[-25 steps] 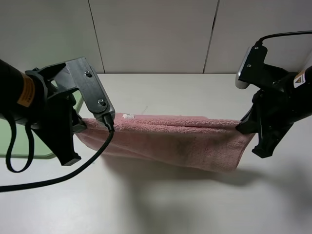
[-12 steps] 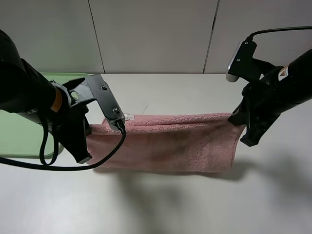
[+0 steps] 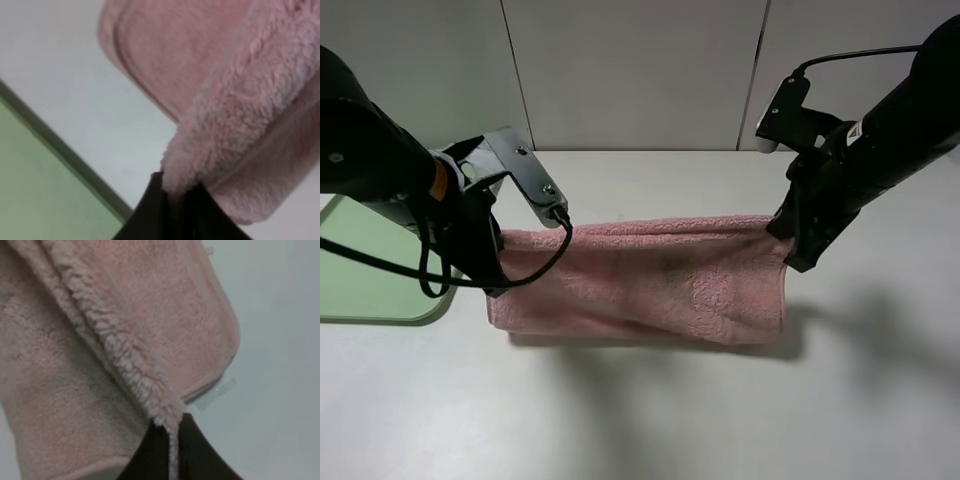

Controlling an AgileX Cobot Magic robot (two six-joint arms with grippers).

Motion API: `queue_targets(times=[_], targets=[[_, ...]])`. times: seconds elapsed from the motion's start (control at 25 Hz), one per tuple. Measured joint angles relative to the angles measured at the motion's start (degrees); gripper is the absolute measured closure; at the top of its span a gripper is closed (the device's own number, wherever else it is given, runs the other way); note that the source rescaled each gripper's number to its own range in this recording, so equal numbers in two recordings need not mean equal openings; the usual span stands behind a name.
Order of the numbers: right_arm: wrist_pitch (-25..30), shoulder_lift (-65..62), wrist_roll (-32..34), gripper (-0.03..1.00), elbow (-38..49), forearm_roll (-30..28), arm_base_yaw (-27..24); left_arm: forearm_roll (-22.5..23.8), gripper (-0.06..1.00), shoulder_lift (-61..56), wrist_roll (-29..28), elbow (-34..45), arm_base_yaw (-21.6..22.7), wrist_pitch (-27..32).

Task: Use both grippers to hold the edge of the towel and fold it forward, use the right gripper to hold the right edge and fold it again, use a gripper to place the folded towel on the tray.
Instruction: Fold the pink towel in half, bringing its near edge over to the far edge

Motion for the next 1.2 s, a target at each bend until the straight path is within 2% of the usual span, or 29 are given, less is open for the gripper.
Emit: queue_targets(times=[0.12, 0.44, 0.84, 1.2], targets=[[-0.8, 2.3, -0.3, 0.97, -1.5, 0.2, 0.0, -0.1, 0.94, 1.6, 0.0, 0.0, 1.8, -2.2], [-0.8, 7.6, -1.4, 0.97, -5.7, -0.1, 0.0, 0.1, 0.94, 9.7, 0.0, -0.7, 2.6, -5.7], [-1.2, 12.5, -2.6, 0.97, -8.1, -1.8, -0.1, 1.2, 0.94, 14.0, 0.0, -8.0, 2.9, -4.6], [-2.7, 14.2, -2.6, 0.97, -8.3, -0.7, -2.3, 2.4, 0.94, 14.2, 0.0, -8.8, 4.1, -7.0]])
